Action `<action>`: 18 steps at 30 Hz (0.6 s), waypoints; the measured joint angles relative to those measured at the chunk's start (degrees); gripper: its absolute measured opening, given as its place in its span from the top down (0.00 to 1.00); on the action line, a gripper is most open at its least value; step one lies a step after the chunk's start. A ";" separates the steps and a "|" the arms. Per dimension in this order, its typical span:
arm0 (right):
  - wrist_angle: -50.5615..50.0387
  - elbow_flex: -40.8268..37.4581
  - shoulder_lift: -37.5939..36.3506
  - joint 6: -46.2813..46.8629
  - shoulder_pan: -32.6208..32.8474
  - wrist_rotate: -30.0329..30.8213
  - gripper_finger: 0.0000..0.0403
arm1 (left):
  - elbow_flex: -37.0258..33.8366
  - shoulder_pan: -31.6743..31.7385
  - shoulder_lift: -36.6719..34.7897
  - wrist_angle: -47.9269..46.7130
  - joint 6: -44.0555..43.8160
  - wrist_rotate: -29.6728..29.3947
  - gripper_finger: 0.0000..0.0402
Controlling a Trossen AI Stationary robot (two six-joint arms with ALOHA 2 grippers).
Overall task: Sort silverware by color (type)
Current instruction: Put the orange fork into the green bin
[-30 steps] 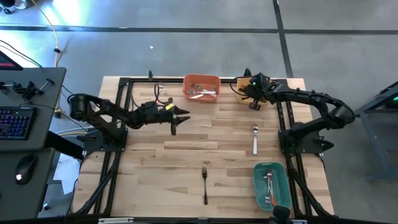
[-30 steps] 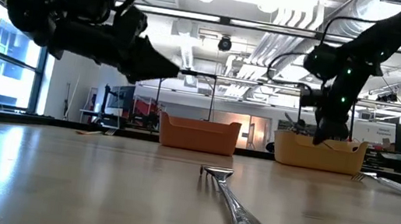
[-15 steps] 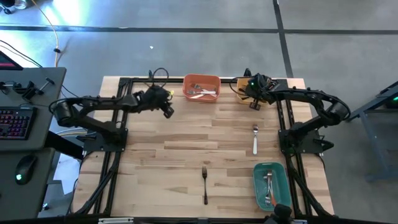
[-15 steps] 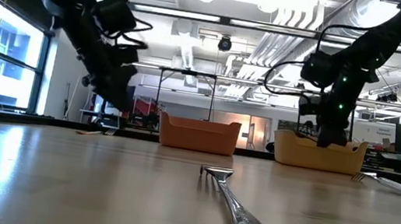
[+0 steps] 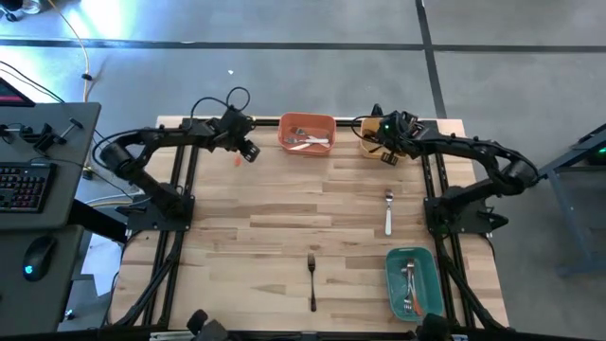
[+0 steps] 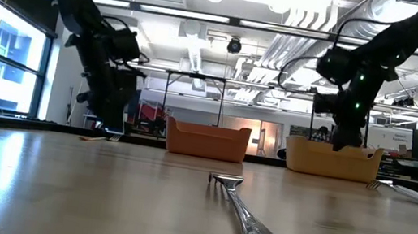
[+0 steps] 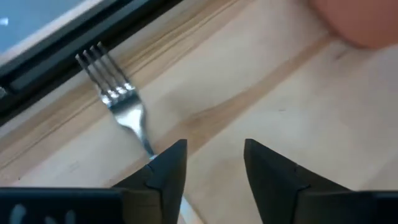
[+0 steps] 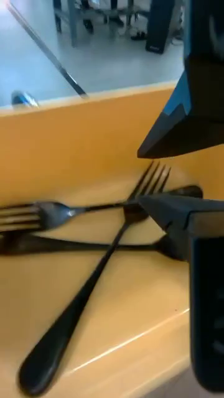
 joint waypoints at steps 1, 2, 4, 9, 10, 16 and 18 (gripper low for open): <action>-0.12 0.00 -1.20 0.01 0.52 0.32 0.81 | 0.57 0.48 1.06 -0.36 -0.16 -0.06 0.61; -0.32 0.00 -2.63 0.16 1.09 0.43 0.84 | 0.93 0.92 1.89 -0.65 -0.16 -0.07 0.59; -0.87 0.00 -5.81 0.70 2.23 0.49 0.92 | 1.54 1.63 3.37 -1.20 0.08 -0.11 0.55; -2.84 0.00 -14.95 4.76 5.92 -0.40 0.97 | 2.63 2.16 5.47 -1.67 0.17 -3.37 0.51; -3.23 0.00 -16.76 6.25 6.68 -1.65 0.96 | 2.80 2.14 5.65 -1.85 0.04 -4.13 0.50; -4.13 0.00 -25.30 15.82 11.29 -17.09 0.99 | 3.55 2.16 5.72 -4.04 -0.39 -6.48 0.52; -3.90 0.00 -26.58 17.59 13.05 -21.39 0.99 | 4.25 2.16 5.71 -6.12 -0.08 -6.48 0.53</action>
